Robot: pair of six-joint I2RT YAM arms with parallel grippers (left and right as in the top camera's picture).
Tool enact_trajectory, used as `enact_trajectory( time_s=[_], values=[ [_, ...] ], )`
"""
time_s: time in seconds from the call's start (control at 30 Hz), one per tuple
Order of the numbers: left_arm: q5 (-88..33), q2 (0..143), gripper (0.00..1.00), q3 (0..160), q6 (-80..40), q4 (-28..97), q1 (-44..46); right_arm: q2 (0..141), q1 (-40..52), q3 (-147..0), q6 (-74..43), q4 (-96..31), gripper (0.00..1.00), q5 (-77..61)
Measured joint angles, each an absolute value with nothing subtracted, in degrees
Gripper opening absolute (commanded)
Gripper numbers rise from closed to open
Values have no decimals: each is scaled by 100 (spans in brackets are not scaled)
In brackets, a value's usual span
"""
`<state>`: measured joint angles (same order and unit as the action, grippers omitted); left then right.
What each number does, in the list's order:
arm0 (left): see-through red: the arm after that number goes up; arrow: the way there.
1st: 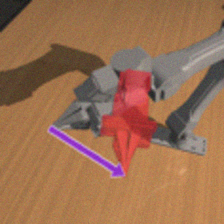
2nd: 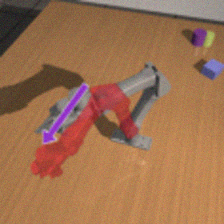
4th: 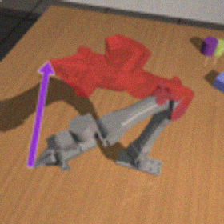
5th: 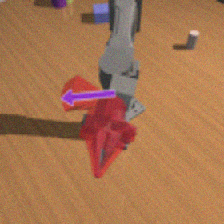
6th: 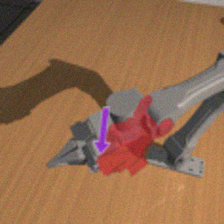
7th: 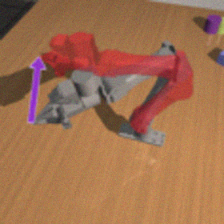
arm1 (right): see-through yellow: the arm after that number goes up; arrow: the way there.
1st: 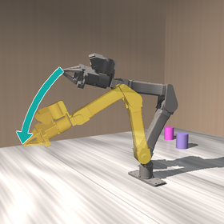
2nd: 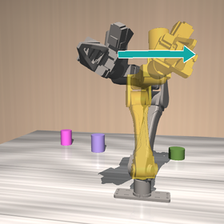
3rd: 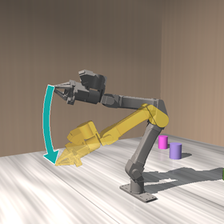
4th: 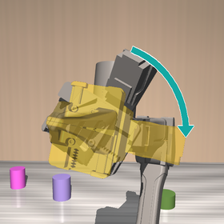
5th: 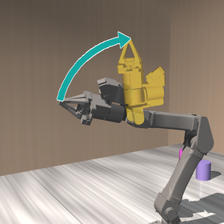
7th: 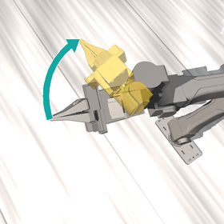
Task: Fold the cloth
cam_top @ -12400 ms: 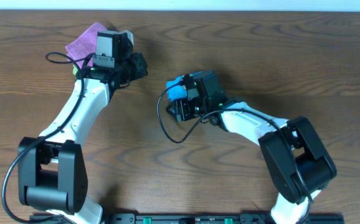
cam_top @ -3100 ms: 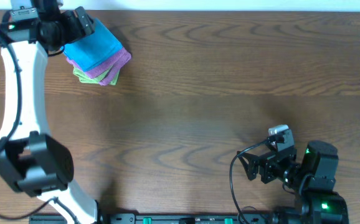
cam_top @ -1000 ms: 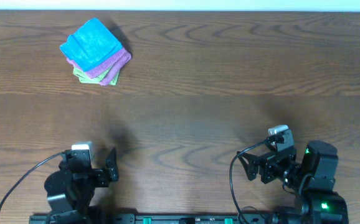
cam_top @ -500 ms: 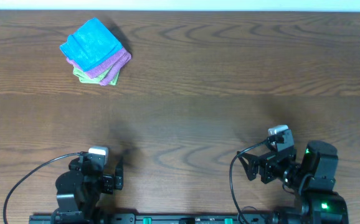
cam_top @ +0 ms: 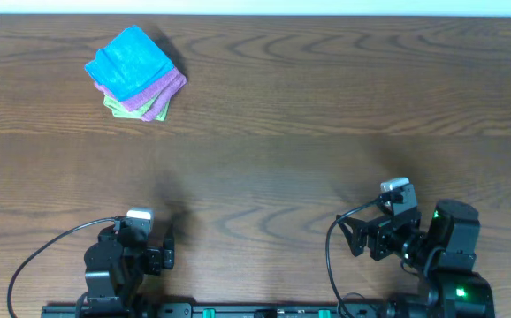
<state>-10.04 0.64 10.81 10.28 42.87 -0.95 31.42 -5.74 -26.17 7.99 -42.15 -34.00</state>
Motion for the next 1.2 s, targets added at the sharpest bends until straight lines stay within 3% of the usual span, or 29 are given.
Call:
enact_trajectory(
  time_s=[0.6,0.87,1.2],
  values=[
    [-1002,64,96,1081,1028,4287,-95,3107,-574,-2617,799,-4246,99,-3398],
    [-1002,62,95,1081,1028,4287,-95,1868,-373,-2460,801,-4270,99,-2803],
    [-1000,62,96,1081,1026,4287,-95,355,67,-1155,843,-3933,99,-1544]
  ],
)
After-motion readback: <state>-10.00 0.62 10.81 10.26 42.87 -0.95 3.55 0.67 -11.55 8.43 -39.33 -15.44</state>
